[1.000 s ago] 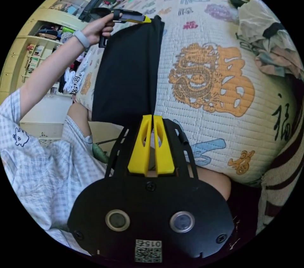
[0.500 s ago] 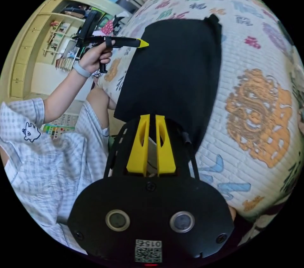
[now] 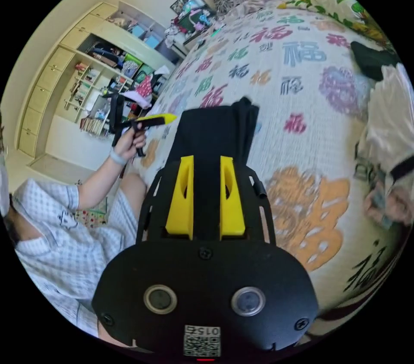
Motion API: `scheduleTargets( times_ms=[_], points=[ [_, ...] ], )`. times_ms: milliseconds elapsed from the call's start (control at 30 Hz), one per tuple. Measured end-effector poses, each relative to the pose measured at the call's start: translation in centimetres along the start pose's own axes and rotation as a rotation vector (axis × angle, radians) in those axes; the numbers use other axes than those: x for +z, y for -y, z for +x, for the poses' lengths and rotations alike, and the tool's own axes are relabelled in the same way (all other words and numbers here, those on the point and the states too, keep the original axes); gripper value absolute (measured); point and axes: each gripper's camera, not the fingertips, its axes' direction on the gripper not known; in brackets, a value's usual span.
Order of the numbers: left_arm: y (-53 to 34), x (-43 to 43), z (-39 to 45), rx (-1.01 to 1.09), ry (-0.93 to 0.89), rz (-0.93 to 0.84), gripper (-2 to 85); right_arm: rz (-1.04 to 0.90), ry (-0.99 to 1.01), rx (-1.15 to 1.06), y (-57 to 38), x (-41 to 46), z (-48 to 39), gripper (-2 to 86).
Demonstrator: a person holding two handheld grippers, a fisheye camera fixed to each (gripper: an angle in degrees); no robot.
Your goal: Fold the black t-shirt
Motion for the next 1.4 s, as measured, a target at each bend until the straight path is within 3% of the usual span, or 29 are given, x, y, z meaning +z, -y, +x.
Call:
scheduleTargets(
  times_ms=[167,400,700,833,933,1167,1400],
  points=[
    [3.9,1.3,-1.5,0.034,0.127,-0.070,4.7,0.025,0.002,0.062,9.5,0.3,3.7,9.8],
    [2.8,0.7,-8.3,-0.098,0.180,-0.114,-0.3,-0.187,0.045,0.202,16.8,3.6,8.8,2.6],
    [0.9,-3.0,-13.7,-0.141,0.118,-0.051,0.2,-0.051,0.144,0.186,18.2,-0.2,10.8,4.0],
    [-2.5,-7.8,-17.0,-0.180,-0.058,0.082,6.1,-0.024,0.298,0.123,17.5,-2.7,11.5,7.4],
    [-5.6,-9.5,-20.7,-0.207,-0.221,0.119,7.7,-0.059,0.305,0.084,16.6,-3.6,12.6,9.6],
    [-7.0,-7.2,-28.0,-0.295,-0.540,0.144,9.7,-0.135,0.454,0.053,18.2,-1.7,15.0,13.6],
    [-4.1,-4.9,-29.8,-0.228,-0.678,0.051,7.4,-0.233,0.568,0.019,22.3,0.4,15.3,11.7]
  ],
)
